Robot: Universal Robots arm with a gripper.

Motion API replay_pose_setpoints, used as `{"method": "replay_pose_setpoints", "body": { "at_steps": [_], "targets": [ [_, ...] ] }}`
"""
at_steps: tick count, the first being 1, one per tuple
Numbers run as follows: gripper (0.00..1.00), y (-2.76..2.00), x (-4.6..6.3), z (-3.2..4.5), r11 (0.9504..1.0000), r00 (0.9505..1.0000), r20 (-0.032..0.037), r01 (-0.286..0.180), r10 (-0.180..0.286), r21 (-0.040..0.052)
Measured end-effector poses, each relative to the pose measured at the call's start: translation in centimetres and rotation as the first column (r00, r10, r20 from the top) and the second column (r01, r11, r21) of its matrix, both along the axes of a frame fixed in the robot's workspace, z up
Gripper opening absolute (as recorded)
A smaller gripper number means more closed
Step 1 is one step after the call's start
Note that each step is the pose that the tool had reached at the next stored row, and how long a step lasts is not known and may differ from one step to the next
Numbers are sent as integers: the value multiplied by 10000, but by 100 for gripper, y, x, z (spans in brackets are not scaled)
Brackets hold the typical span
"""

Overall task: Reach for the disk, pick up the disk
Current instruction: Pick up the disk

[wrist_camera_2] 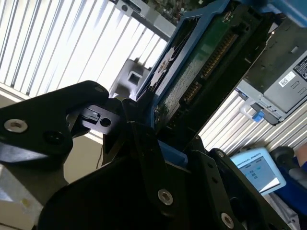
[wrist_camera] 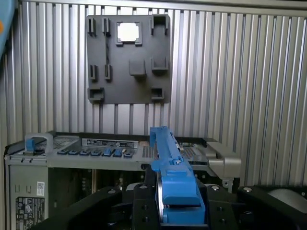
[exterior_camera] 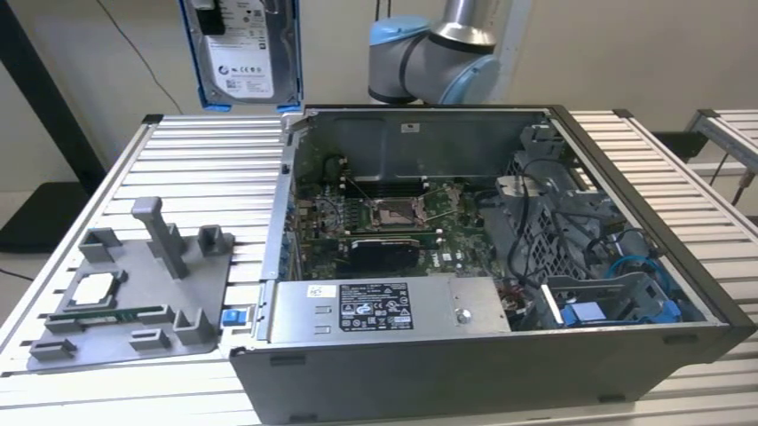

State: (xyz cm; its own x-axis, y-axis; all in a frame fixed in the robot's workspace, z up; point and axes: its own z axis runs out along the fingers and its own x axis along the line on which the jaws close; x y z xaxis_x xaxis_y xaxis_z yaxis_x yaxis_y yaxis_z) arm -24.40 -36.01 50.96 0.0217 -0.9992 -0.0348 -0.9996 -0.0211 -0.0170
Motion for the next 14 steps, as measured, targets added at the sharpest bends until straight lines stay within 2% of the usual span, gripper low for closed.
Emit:
{"method": "replay_pose_setpoints", "body": {
  "at_steps": [14],
  "targets": [
    [0, 0, 401, 0, 10000, 10000, 0, 0, 0, 1]
  ]
}}
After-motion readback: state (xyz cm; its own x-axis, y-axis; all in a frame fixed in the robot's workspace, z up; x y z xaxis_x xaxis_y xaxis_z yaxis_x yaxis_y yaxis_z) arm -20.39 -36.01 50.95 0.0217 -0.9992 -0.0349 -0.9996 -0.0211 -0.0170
